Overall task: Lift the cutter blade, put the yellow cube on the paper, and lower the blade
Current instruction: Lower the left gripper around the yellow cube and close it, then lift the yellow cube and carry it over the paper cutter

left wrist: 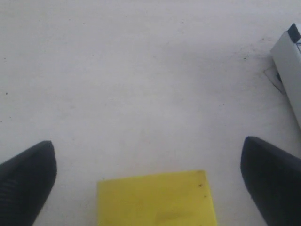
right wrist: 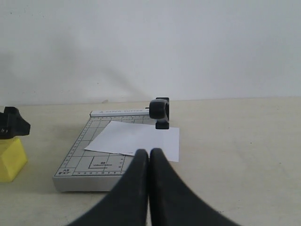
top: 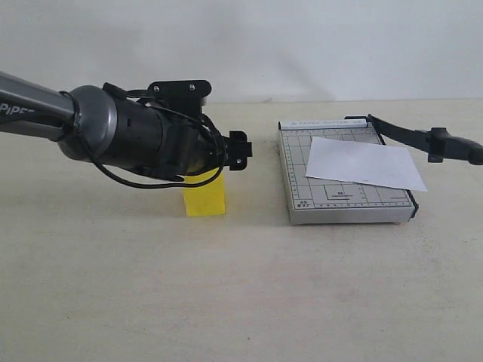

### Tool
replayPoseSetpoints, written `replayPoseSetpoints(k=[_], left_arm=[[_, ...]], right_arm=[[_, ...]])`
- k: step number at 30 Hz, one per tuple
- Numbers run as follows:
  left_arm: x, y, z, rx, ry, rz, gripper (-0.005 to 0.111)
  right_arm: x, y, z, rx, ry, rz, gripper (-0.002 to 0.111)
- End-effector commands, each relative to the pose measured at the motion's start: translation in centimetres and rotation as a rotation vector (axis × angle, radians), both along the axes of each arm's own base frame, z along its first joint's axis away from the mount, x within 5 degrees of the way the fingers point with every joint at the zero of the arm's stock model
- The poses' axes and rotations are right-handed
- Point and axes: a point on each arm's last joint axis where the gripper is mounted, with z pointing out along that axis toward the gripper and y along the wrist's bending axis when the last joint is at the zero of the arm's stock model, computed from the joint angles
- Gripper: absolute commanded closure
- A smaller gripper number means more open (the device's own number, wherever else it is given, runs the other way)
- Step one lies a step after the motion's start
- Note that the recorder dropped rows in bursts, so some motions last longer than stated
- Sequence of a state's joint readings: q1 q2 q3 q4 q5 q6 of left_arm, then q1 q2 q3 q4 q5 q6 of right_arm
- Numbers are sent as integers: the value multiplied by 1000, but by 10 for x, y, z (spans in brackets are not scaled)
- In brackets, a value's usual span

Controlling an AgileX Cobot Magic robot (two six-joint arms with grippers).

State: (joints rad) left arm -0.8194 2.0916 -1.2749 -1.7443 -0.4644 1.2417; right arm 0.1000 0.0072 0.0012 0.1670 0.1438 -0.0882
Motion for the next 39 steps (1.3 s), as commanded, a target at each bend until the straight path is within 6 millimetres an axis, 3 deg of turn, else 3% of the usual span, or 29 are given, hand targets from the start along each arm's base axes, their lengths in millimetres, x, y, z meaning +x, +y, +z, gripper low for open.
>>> replayPoseSetpoints(k=[1,10,13,18,26,31,35,39], left_arm=[[1,0,-7,-19,13,32,6],[3,1,-15,-20,32,42,7],[3,1,-17,-26,40,38,15],[3,0,-19,-25,44,36,40],[3,-1,-18,-34,47,27,103],[3,-17,13,-140,24,-93,102],[6,-49,60,-142,-129,-419,102],[5,-73,95,-122,-269,-612,102]], right_arm=[[-1,0,2,4,-21,-2,108],[-1,0,2,4,-21,-2,108],[-1,0,2,4,-21,-2,108],[-1,0,2,4,-21,-2,108],[-1,0,2,4,-21,-2,108],[-1,0,2,4,-21,-2,108],[-1,0,2,4,-21,-2,108],[-1,0,2,4,-21,-2,108]])
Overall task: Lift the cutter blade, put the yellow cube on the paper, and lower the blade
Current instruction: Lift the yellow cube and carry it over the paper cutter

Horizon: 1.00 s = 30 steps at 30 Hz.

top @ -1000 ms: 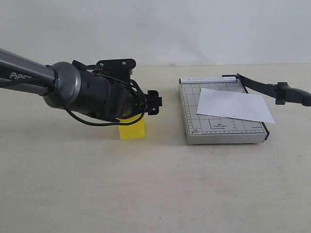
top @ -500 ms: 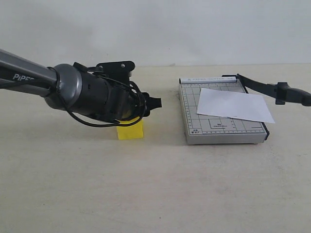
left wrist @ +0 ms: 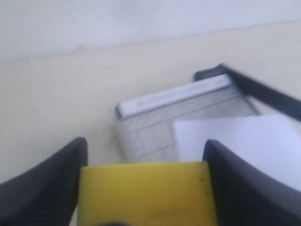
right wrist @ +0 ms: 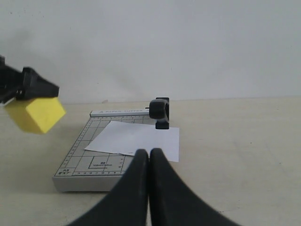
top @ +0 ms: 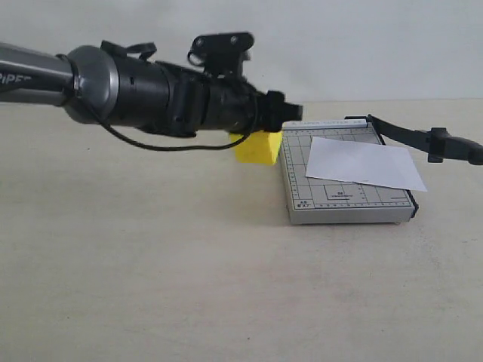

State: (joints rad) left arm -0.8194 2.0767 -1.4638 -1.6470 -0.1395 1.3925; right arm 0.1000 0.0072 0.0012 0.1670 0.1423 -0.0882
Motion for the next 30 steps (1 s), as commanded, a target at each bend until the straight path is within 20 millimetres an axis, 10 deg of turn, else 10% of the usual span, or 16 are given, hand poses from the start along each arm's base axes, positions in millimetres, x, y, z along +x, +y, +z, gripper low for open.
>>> replayPoseSetpoints(k=[1,30], left_arm=[[-6,-26,38,2,-166,-219,102],[8,-110,-19,2,-257,-423,102]], right_arm=[[-1,0,2,4,-20,-2,108],[-1,0,2,3,-18,-2,108]])
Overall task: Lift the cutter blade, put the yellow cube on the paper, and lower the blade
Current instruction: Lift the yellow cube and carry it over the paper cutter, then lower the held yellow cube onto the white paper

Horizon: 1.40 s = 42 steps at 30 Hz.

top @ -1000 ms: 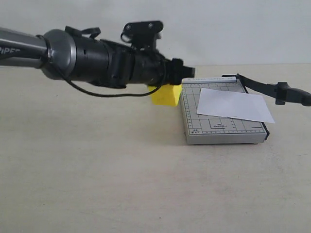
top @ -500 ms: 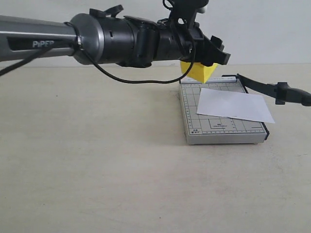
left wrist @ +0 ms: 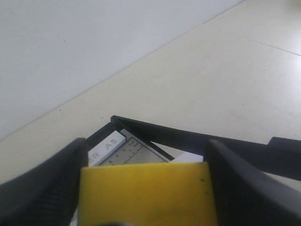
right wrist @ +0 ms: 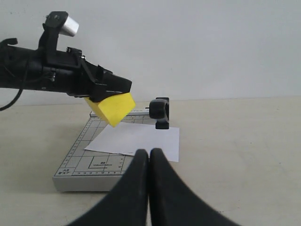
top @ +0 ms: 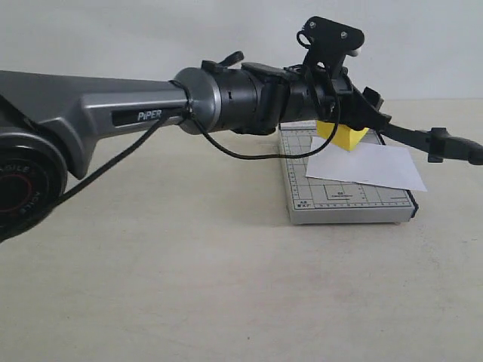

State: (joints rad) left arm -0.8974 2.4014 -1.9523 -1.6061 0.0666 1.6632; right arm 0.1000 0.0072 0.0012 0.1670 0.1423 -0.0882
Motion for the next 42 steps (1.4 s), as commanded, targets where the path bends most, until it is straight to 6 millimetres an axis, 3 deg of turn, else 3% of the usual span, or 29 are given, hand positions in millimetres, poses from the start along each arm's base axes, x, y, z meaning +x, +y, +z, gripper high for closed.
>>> replayPoseSetpoints(k=[1,12,21,42], left_arm=[[-3,-7,-8,6,0,-26,102],[-3,-7,-10,10,2,-26,102],[-4,-6,1,41,-68,-52,102],[-4,-6,-22,65,-23,-48,102]], right_arm=[[-1,0,2,3,-18,-2,108],[-1,0,2,3,-18,-2,108],[-1,0,2,3,-18,-2,108],[-1,0,2,3,-18,-2,108]])
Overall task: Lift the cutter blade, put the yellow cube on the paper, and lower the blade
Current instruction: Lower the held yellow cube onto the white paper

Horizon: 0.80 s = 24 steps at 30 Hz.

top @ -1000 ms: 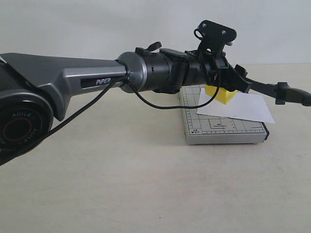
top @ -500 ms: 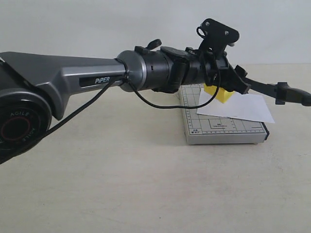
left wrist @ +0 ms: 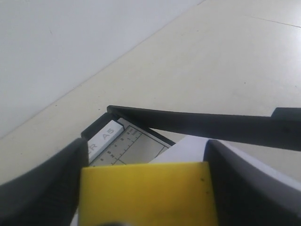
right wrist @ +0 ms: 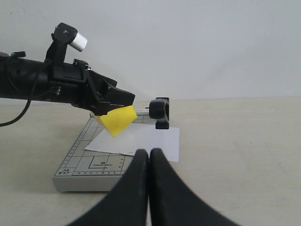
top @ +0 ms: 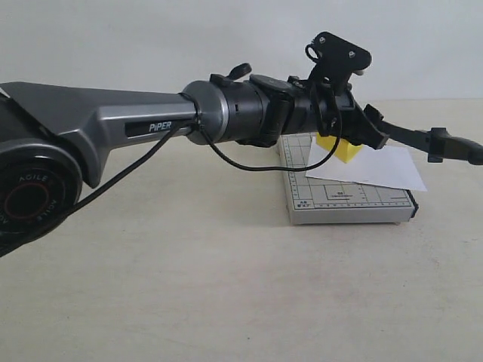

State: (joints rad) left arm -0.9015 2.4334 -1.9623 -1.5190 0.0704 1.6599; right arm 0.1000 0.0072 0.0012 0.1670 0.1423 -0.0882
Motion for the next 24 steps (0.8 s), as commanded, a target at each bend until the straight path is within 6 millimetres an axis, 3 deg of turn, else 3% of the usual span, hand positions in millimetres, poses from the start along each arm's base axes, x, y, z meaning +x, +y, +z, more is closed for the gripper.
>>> replayPoseSetpoints(k=[1,9,24], left_arm=[[-3,-2,-8,2,26,-9,102],[-3,-3,-20,18,39,-10,102],[-3,-3,-21,20,40,-6,102]], right_arm=[[-1,0,2,3,-18,-2,108],[-1,0,2,3,-18,-2,108],[-1,0,2,3,-18,-2,108]])
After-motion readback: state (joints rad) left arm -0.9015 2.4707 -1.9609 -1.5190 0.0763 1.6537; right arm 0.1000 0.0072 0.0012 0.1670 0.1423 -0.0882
